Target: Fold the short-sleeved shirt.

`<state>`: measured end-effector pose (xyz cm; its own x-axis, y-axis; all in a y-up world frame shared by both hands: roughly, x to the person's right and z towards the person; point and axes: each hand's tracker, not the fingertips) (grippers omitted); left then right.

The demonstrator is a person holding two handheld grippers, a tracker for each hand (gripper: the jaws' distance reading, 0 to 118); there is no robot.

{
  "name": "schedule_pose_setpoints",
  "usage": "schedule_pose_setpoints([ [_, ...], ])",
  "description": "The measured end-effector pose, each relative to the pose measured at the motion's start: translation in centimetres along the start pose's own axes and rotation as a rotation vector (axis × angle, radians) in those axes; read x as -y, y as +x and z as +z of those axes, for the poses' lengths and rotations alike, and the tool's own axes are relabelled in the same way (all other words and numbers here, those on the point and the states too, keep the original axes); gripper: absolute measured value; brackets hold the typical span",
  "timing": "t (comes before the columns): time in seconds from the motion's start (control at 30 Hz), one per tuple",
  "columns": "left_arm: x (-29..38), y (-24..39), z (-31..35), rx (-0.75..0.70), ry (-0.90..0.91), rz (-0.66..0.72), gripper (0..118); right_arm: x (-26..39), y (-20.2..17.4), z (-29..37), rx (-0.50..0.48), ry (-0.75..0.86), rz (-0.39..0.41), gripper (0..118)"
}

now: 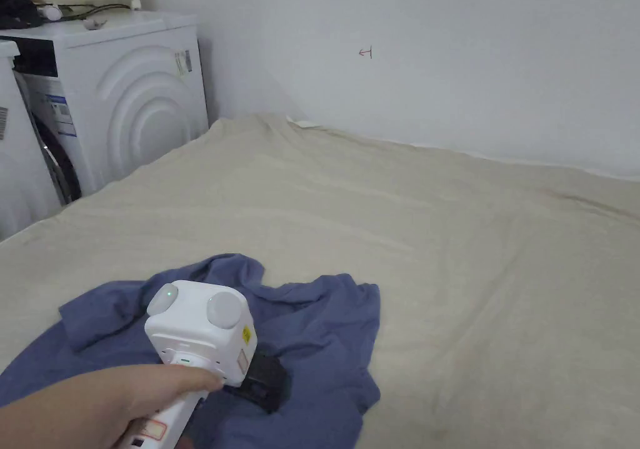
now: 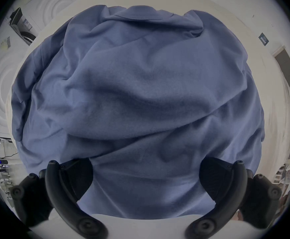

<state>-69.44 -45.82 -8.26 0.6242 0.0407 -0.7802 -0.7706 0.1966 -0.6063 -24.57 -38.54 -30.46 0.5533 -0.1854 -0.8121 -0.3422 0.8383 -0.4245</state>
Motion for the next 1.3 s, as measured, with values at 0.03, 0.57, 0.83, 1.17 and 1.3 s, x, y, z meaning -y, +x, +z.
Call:
schedule_pose_setpoints([
  [0.03, 0.3, -0.1, 0.3, 0.011, 0.026, -0.007, 118, 0.0, 0.0, -0.1, -0.007, -0.008, -0.009, 0],
  [0.57, 2.8, 3.4, 3.1, -0.043, 0.138, -0.13, 43, -0.2, 1.8, 3.5, 0.027, 0.011, -0.125, 0],
  [0.83, 3.9, -0.6, 5.7, -0.011, 0.188, 0.031, 4, -0.9, 3.3, 5.8, 0.039, 0.034, -0.149, 0],
  [1.17, 7.5, -2.5, 26.2, 0.034, 0.604, 0.172, 4, -1.2, 5.7, 9.8, 0.067, 0.129, -0.205, 0],
  [1.3, 8.1, 1.4, 36.6, 0.109, 0.837, 0.112, 4, -1.3, 7.0, 10.9, 0.085, 0.16, -0.226, 0],
])
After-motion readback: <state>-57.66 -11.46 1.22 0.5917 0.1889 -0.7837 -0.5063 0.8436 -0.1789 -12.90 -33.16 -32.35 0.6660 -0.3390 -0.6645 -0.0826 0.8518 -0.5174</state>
